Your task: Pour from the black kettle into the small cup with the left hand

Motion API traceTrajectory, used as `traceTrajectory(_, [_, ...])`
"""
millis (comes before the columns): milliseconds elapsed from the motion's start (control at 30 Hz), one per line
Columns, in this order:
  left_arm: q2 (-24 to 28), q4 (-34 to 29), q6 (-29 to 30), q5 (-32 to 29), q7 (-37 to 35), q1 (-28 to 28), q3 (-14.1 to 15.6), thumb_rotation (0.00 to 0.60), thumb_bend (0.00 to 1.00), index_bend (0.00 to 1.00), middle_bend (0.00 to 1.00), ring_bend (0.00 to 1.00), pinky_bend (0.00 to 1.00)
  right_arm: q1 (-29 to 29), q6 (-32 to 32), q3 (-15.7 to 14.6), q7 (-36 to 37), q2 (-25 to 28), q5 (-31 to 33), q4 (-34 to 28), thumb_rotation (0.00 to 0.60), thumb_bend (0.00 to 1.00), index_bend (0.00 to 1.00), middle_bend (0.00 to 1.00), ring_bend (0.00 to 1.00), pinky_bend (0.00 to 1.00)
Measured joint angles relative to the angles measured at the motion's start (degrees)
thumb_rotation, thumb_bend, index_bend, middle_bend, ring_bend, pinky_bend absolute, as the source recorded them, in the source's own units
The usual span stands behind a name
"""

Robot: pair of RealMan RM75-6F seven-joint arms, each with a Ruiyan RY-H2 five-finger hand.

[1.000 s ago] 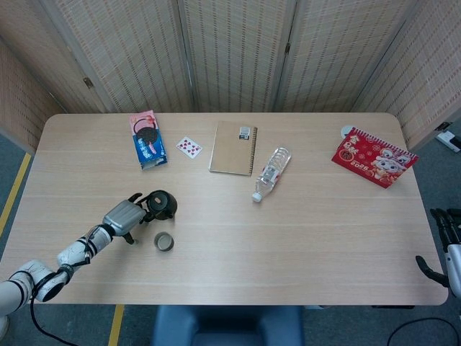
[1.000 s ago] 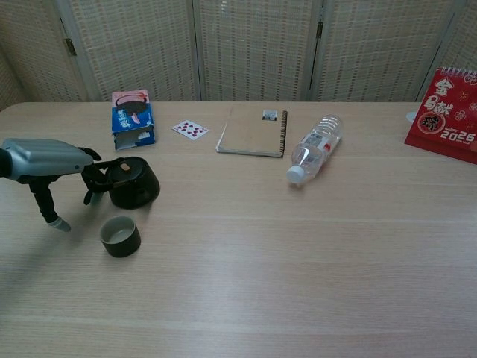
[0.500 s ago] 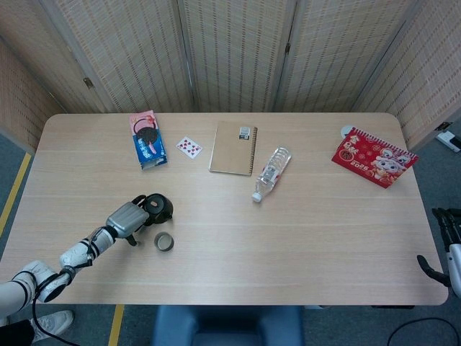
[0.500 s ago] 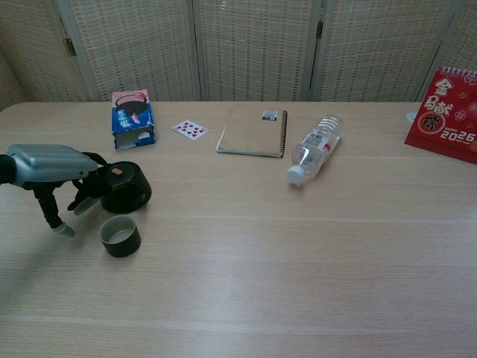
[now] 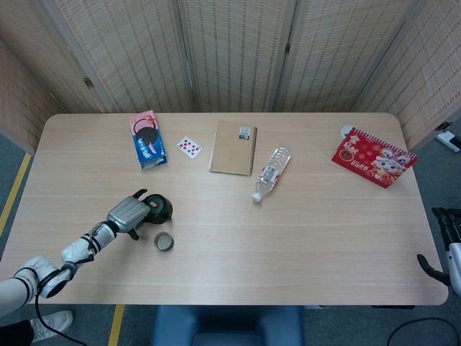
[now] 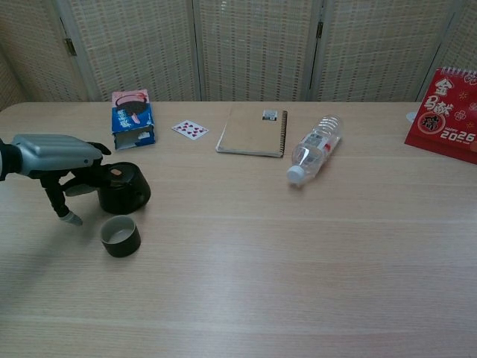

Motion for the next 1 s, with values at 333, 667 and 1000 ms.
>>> traceTrajectory(333, [0.07, -0.14, 0.21, -1.0, -0.62, -0.38, -1.17, 0.6, 0.16, 0.98, 1.0, 0.85, 0.0, -0.17, -0.02, -0.17, 0.0, -0.14, 0.09, 0.07, 0.6, 0.29, 0.03, 0.12, 0.25, 0.0])
traceTrajectory(667, [-0.04, -0.04, -0.3, -3.0, 0.54, -0.63, -2.62, 0.6, 0.16, 0.98, 1.0, 0.86, 0.17, -0.47, 0.28, -0.19, 0.39, -0.22, 0.21, 0.37, 0.6, 0.29, 0.03, 0.12, 0.25, 0.0])
traceTrajectory(1000, [-0.16, -0.45, -0.1, -3.98, 2.42, -0.65, -3.39, 0.6, 0.16, 0.99, 1.0, 0.88, 0.42, -0.49, 0.14, -0.19, 0.68, -0.29, 0.28, 0.71, 0.6, 0.29, 0.03, 0.12, 0.25, 0.0])
